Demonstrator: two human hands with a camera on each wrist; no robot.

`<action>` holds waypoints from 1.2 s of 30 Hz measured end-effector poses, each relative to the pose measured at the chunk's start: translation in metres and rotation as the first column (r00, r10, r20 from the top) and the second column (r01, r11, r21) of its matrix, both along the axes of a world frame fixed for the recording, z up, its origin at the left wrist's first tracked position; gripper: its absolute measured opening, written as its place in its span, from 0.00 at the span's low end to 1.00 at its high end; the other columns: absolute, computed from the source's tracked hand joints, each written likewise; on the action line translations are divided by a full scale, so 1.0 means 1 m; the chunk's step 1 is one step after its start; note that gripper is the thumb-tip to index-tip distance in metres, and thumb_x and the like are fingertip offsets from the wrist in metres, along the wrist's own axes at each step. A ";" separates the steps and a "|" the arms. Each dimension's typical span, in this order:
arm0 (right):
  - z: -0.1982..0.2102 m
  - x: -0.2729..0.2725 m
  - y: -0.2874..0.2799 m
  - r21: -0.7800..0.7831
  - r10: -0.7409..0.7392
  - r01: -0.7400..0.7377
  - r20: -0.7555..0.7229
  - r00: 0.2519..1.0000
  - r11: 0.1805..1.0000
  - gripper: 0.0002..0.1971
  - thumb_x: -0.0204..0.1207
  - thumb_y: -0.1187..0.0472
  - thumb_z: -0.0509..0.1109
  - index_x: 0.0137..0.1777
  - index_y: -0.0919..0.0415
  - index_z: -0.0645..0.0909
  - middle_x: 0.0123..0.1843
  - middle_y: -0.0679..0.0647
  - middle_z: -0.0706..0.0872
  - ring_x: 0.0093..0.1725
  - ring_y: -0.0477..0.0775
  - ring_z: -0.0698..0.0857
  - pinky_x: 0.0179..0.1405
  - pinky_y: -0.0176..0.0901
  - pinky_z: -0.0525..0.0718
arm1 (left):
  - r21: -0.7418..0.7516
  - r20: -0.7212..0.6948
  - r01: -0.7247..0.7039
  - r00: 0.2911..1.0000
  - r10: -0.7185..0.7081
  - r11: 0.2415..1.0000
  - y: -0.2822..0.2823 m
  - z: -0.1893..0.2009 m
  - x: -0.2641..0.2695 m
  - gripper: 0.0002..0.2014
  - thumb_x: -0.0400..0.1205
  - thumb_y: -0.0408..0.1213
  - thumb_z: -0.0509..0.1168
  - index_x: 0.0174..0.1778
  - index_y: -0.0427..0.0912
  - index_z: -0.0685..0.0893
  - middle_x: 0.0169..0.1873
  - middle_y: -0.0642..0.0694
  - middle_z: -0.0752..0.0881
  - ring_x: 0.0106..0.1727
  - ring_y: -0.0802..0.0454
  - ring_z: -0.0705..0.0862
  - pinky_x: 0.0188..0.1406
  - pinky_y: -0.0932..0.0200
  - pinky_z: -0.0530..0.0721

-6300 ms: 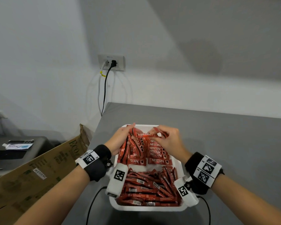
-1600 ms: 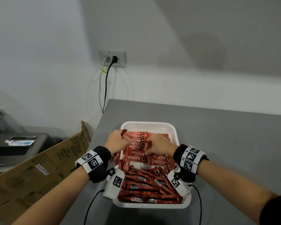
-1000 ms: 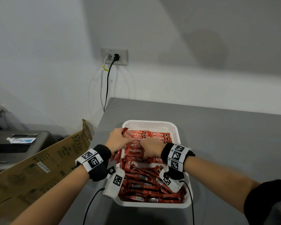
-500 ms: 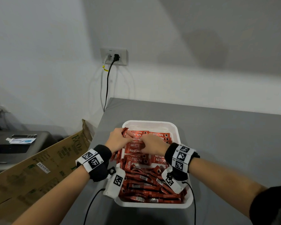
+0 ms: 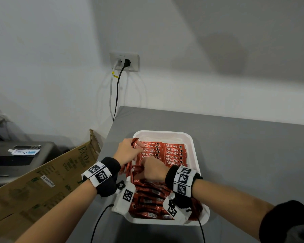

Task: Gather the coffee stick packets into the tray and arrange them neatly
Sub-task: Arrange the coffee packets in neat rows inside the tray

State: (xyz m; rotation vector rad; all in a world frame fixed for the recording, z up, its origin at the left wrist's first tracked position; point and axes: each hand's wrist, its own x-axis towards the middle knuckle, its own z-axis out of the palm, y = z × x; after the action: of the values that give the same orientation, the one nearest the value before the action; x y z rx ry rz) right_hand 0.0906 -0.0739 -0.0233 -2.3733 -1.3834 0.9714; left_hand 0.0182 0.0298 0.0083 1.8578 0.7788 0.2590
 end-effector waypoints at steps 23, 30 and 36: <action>-0.007 -0.003 -0.005 -0.048 -0.173 0.166 -0.352 0.920 0.985 0.26 0.64 0.59 0.83 0.60 0.65 0.80 0.57 0.59 0.87 0.56 0.57 0.85 0.58 0.46 0.84 | -0.010 0.022 0.045 0.999 -0.044 0.999 -0.001 0.002 0.000 0.03 0.78 0.29 0.68 0.43 0.41 0.85 0.32 0.46 0.83 0.20 0.63 0.75 0.22 0.71 0.76; 0.005 -0.005 -0.013 0.037 -0.071 0.096 -0.432 0.899 0.995 0.17 0.68 0.61 0.80 0.56 0.65 0.85 0.56 0.58 0.89 0.58 0.55 0.86 0.65 0.47 0.81 | -0.016 0.017 0.036 0.999 -0.036 0.999 0.000 0.002 -0.001 0.04 0.79 0.29 0.67 0.47 0.35 0.86 0.27 0.50 0.81 0.16 0.67 0.76 0.22 0.71 0.75; 0.005 -0.005 -0.024 0.153 -0.044 0.138 -0.498 0.866 0.978 0.20 0.69 0.62 0.79 0.60 0.67 0.82 0.57 0.60 0.88 0.57 0.57 0.87 0.64 0.52 0.82 | -0.016 0.015 0.051 0.999 -0.051 0.999 0.004 0.000 -0.005 0.05 0.79 0.29 0.65 0.45 0.34 0.86 0.33 0.45 0.86 0.18 0.65 0.75 0.22 0.69 0.76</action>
State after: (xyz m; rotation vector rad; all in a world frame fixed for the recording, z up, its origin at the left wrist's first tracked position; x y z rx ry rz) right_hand 0.0861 -0.0980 -0.0181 -1.8548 -1.0956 1.2499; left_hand 0.0130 0.0341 0.0087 1.8559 0.7204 0.2333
